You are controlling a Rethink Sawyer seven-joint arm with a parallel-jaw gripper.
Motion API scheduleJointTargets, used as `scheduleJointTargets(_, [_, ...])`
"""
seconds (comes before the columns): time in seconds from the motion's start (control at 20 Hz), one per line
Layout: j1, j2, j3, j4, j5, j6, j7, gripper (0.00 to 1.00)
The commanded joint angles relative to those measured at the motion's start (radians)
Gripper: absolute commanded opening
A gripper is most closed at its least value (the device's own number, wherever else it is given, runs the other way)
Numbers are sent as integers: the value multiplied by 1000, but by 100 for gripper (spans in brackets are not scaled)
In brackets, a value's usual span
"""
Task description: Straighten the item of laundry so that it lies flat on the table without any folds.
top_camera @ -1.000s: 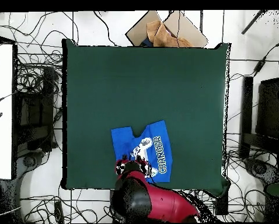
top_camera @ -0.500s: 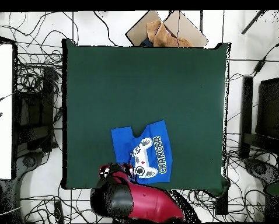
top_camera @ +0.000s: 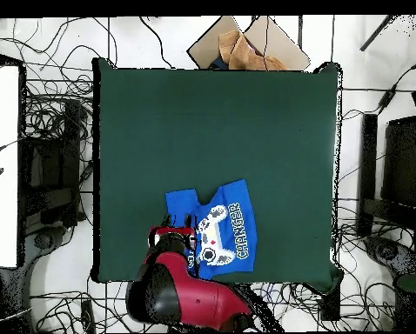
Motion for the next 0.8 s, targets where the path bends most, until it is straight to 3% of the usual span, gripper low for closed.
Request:
scheduleJointTargets(0.05, [-2,55,-36,-98,94,109,230,100])
scheduleJointTargets(0.15, [4,27,-60,-146,127,230,138,100])
scheduleJointTargets(0.3, [36,44,-148,-178,167,238,84,100])
scheduleJointTargets(0.5, [161,141,-314,-186,247,103,82,100])
scheduleJointTargets(0.8, [94,343,-246,-193,156,74,188,100])
